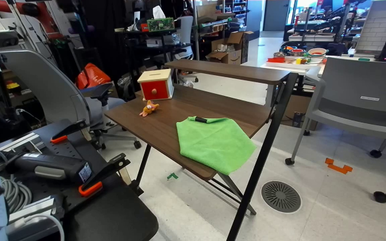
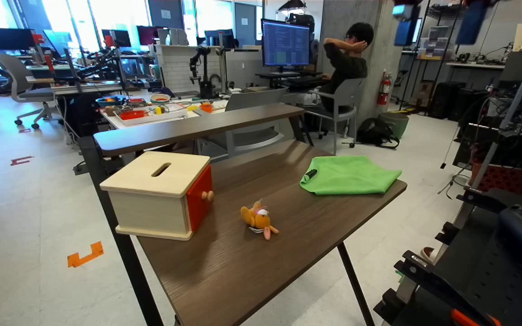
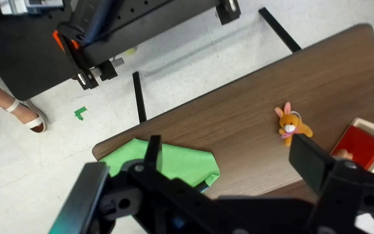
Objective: Move the green towel to the left
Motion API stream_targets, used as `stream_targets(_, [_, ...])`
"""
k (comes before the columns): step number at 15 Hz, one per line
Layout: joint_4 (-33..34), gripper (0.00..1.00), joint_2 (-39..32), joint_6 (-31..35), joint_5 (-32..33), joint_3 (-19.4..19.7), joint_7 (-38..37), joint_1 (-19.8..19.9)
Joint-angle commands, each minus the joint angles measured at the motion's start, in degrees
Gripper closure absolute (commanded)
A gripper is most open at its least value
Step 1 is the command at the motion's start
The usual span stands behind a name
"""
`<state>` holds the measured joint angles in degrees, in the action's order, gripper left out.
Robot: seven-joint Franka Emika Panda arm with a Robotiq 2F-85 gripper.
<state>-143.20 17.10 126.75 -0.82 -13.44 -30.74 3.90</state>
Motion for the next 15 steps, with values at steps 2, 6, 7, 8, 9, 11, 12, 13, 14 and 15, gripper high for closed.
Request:
stream_targets(2, [5.62,0.00,-16.75,20.34,5.51,5.27,-7.18,2.85])
stream_targets(6, [4.86,0.00,-19.20,25.80,5.99,10.58,-6.87,0.32])
stream_targets(7, [5.06,0.00,-20.07,25.79,5.89,11.16,-6.49,0.11])
stream_targets(8, [4.94,0.00,-19.89,25.70,5.90,11.11,-6.51,-0.16])
stream_targets(9, [4.89,0.00,-19.45,25.59,5.90,10.92,-6.61,-0.61])
stream_targets(11, [4.78,0.00,-18.60,25.36,5.98,10.67,-6.69,-0.97])
stream_targets(12, [4.93,0.00,-19.52,27.57,8.77,11.28,-10.65,-0.93])
stream_targets(13, [6.35,0.00,-22.08,29.63,12.94,12.37,-15.94,-0.90])
stream_targets(14, [7.58,0.00,-24.11,31.12,17.31,13.63,-20.67,-1.08])
stream_targets(15, [10.13,0.00,-27.66,32.10,20.57,15.20,-24.71,-1.21])
